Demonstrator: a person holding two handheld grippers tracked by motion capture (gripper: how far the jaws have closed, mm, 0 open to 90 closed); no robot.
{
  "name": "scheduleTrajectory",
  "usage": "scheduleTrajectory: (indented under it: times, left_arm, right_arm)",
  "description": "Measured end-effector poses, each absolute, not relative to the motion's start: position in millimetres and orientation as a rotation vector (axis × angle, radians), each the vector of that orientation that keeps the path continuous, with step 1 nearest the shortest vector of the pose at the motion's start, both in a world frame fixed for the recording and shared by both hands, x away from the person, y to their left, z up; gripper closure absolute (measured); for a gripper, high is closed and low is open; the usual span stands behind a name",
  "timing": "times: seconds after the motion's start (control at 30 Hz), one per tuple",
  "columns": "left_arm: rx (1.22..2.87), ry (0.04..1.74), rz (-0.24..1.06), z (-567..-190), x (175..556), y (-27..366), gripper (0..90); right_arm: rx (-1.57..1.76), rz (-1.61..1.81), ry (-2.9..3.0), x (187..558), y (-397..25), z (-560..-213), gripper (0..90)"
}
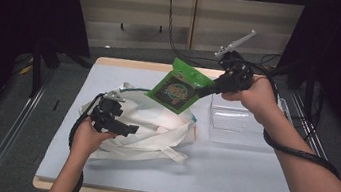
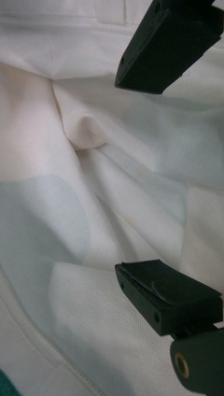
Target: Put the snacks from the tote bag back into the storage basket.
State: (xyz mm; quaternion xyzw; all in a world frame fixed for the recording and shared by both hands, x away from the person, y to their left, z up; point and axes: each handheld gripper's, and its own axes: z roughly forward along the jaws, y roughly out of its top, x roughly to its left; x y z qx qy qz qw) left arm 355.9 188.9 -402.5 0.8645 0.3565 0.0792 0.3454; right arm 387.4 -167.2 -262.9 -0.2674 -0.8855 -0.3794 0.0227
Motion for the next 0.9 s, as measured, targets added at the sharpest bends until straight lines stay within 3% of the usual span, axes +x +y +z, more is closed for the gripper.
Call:
scheduleTrajectory:
  times: [0.9]
  left_arm:
    - [2.24, 0.921, 0.205, -398.2, 357.1, 186.9, 9.9]
  right_arm:
    - [-0.92, -1.164, -2.759, 377.7, -212.5, -250.0, 81.0]
